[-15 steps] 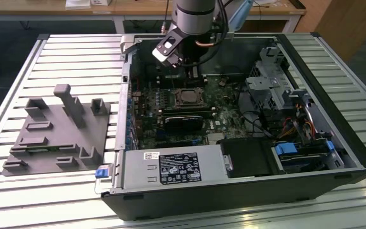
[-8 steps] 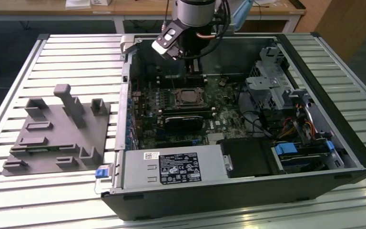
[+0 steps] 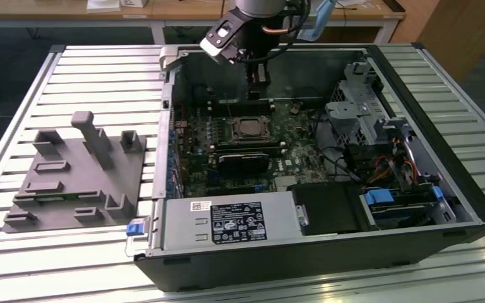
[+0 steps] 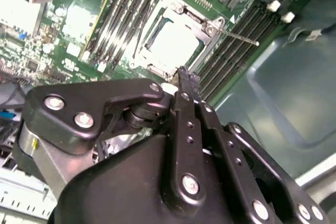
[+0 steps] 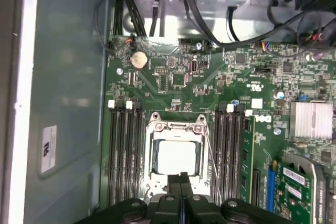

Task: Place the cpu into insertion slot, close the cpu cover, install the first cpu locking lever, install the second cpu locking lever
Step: 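Install the first cpu locking lever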

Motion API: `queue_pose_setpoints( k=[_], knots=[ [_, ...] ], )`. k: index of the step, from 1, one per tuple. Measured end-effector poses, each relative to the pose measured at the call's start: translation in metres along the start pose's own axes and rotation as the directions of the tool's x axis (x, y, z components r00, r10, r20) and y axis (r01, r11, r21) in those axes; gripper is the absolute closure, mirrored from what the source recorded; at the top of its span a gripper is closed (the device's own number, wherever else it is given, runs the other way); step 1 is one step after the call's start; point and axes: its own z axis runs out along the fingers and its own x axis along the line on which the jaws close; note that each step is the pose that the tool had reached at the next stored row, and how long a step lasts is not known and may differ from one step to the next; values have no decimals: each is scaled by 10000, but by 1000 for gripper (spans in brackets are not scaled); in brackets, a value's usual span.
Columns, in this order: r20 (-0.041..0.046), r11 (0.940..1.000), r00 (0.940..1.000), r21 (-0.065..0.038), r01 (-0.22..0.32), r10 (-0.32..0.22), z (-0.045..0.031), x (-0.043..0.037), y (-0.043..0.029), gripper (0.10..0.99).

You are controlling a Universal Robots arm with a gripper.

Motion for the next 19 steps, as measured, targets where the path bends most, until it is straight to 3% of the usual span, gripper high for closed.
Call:
queue_pose_setpoints(
  k=[5, 9, 12, 19],
  knots=[
    [-24, 9966, 9966, 9, 825, -825, 0, 0, 0, 980],
    [-46, 9878, 9878, 17, 1556, -1556, -1, 0, 0, 980],
    [-63, 9780, 9780, 22, 2087, -2087, 0, 0, 0, 980],
    [-99, 9465, 9465, 25, 3226, -3225, 0, 0, 0, 980]
  ],
)
